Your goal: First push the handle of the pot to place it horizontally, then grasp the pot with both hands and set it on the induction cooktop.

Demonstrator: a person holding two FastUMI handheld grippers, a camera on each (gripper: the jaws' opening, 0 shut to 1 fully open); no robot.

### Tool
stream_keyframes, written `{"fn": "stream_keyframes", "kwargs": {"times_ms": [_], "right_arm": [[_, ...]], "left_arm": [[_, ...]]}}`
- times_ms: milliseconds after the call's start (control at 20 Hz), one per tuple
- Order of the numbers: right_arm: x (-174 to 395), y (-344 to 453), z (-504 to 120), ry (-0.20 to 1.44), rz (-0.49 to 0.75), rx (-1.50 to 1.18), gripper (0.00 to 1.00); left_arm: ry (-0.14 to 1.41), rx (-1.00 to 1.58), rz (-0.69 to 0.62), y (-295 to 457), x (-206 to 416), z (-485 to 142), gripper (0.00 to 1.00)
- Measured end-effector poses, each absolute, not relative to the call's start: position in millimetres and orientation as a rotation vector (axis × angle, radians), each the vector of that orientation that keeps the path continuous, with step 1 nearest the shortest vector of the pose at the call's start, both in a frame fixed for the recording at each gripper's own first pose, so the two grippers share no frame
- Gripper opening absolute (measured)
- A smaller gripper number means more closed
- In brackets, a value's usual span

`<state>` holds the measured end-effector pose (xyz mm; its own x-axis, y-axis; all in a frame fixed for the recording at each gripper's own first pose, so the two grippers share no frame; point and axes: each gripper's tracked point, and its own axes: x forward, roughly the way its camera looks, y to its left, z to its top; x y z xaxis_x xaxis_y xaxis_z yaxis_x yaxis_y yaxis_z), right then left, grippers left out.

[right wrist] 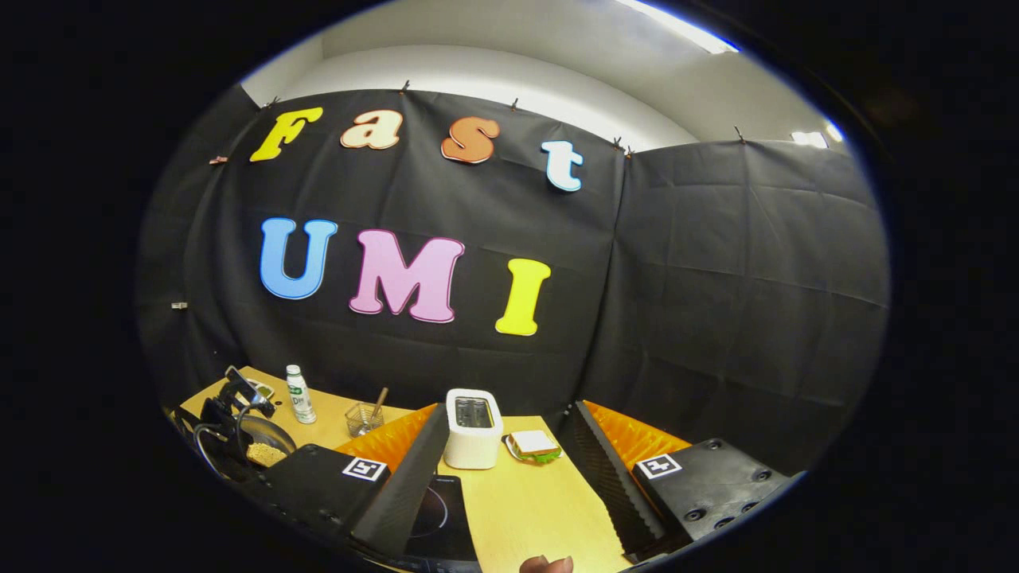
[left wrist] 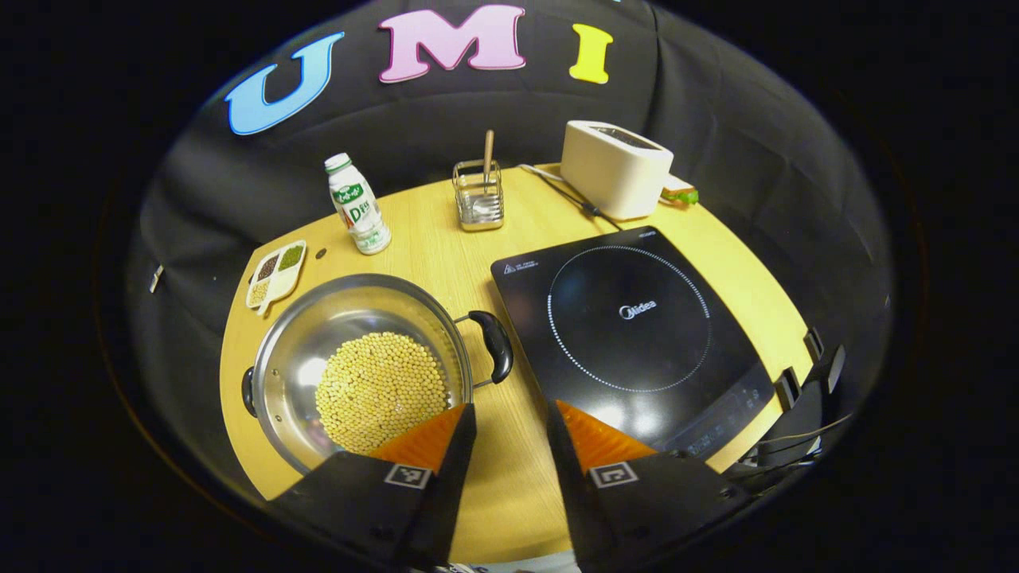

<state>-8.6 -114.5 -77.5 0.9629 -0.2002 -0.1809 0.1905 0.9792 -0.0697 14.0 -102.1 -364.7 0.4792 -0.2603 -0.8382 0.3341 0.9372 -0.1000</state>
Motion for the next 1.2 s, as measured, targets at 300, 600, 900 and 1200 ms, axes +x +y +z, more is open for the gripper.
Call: {"fn": "stream_keyframes", "kwargs": {"times_ms": [300,600,900,1200], "right_arm": [[-2,-42,-78,0.200,-0.086,-0.024,0.98],[1,32,-100,0.267,0.044,0.025,0.98],[16,88,-138,0.350,0.149,0.035,0.98],[24,141,-206,0.512,0.258,0.086,0.98]], "left_arm": [[0.798,-0.020,-0.273,-35,17,-293,0.98],[0.755,-0.033,-0.184,53,6,-277,0.97],[0.784,-0.020,-0.090,124,-4,-295,0.97],[0.820,-0.056,-0.064,164,1,-329,0.98]]}}
